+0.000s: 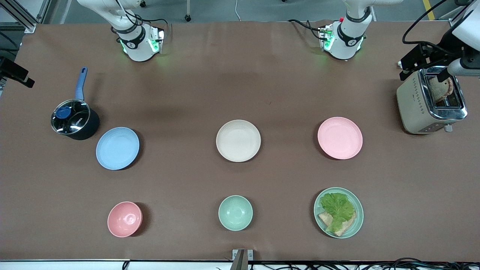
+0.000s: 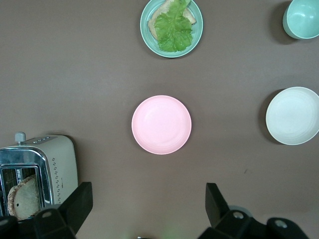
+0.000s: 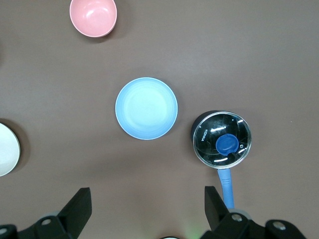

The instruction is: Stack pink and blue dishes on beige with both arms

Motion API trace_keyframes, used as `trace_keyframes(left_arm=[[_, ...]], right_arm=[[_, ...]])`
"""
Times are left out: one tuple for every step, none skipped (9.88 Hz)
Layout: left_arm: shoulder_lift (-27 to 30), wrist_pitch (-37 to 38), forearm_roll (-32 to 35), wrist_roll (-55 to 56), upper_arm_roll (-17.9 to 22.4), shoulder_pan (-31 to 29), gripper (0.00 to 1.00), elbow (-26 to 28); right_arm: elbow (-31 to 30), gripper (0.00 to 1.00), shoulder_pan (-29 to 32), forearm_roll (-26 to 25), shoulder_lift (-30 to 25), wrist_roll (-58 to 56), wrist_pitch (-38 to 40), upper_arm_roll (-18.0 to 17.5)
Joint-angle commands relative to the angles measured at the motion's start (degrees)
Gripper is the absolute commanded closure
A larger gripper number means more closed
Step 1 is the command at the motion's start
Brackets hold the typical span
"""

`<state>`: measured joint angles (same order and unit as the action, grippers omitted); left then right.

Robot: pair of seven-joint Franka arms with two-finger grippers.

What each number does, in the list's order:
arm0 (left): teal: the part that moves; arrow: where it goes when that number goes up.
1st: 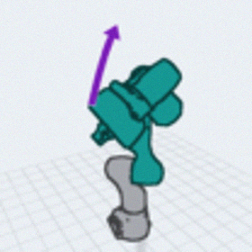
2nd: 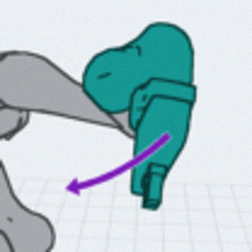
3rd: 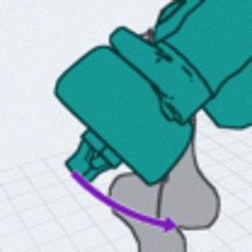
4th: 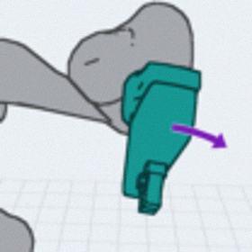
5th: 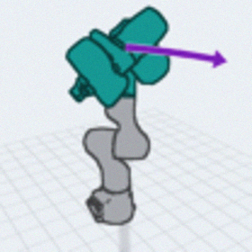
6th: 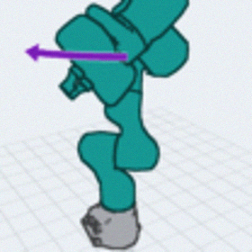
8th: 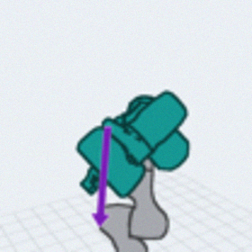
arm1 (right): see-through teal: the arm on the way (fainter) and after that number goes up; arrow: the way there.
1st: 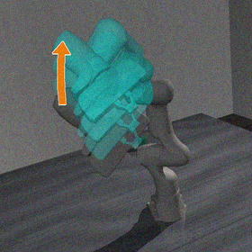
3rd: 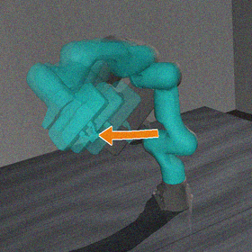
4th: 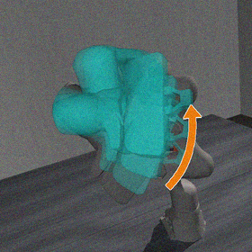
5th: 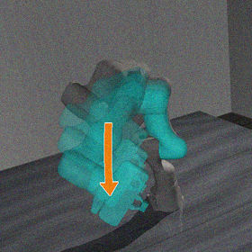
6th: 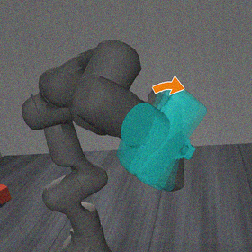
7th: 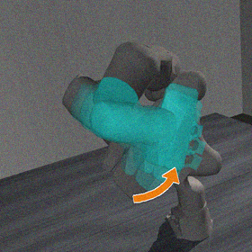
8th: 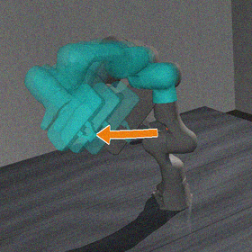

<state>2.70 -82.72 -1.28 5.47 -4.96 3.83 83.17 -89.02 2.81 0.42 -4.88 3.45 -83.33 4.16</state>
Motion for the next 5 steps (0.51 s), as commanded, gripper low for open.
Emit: trace_keyframes(left_arm=[[0.6, 0.1, 1.0, -0.7, -0.1, -0.2, 0.00, 2.6], [0.6, 0.2, 0.8, -0.5, -0.1, -0.2, 0.00, 2.4], [0.6, 0.2, 1.0, -0.5, -0.1, -0.2, 0.00, 2.6], [0.4, 0.2, 0.8, -0.4, 0.6, -0.3, 0.00, 2.6], [0.0, 0.2, 0.4, -0.7, 2.2, -0.2, 0.00, 2.7]], right_arm=[[0.9, 0.00, 0.5, -1.0, 0.4, -0.6, 0.9, -0.3], [0.9, 0.00, 0.5, -1.0, 0.4, -0.6, 0.9, -0.3], [0.9, 0.00, 0.6, -1.0, 0.4, -0.6, 0.8, -0.3], [0.9, 0.00, 0.6, -1.0, 0.4, -0.7, 0.7, -0.3], [0.9, 0.00, 0.7, -0.9, 0.4, -1.1, 0.5, -0.3]])
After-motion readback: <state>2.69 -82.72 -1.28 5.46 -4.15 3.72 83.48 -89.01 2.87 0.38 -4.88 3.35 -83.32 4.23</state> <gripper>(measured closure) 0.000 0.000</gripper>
